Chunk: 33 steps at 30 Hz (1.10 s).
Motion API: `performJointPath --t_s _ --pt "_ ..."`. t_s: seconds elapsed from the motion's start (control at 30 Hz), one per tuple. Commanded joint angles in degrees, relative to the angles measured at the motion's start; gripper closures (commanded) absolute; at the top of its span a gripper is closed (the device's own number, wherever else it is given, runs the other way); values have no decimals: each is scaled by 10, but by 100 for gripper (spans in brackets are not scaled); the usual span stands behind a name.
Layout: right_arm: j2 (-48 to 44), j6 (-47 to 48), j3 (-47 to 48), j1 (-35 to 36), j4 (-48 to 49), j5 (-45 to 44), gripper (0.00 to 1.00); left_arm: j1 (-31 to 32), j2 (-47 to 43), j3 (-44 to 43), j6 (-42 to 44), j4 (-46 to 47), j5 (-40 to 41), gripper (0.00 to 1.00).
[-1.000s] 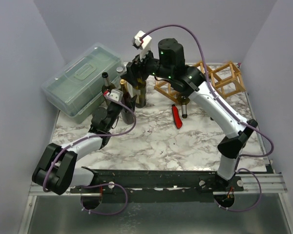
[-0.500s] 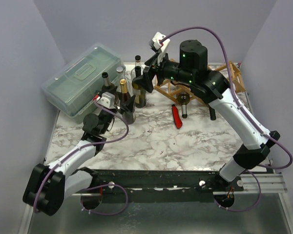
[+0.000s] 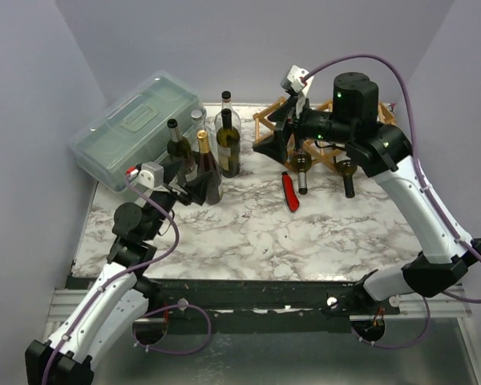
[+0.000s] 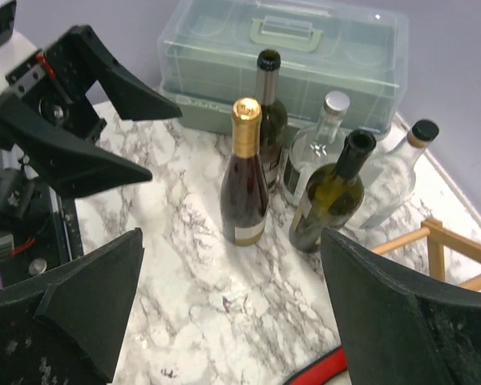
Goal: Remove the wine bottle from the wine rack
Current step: Place the wine bottle at the center of the board, then pick up the wine bottle from the wine rack.
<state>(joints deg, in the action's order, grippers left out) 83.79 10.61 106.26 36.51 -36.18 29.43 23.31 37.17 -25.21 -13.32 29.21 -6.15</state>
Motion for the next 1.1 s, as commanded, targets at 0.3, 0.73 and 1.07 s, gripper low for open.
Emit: performJointPath --t_s 0.3,0.73,1.07 --pt "-90 17 -131 -106 -27 120 5 -6 -52 -103 -56 -328 -75 1" --pt "-154 18 -244 -233 -21 164 4 -16 -37 -155 -71 -398 -129 1" --pt "-199 -9 -338 -312 8 146 4 -22 -12 -140 -30 -409 -188 1"
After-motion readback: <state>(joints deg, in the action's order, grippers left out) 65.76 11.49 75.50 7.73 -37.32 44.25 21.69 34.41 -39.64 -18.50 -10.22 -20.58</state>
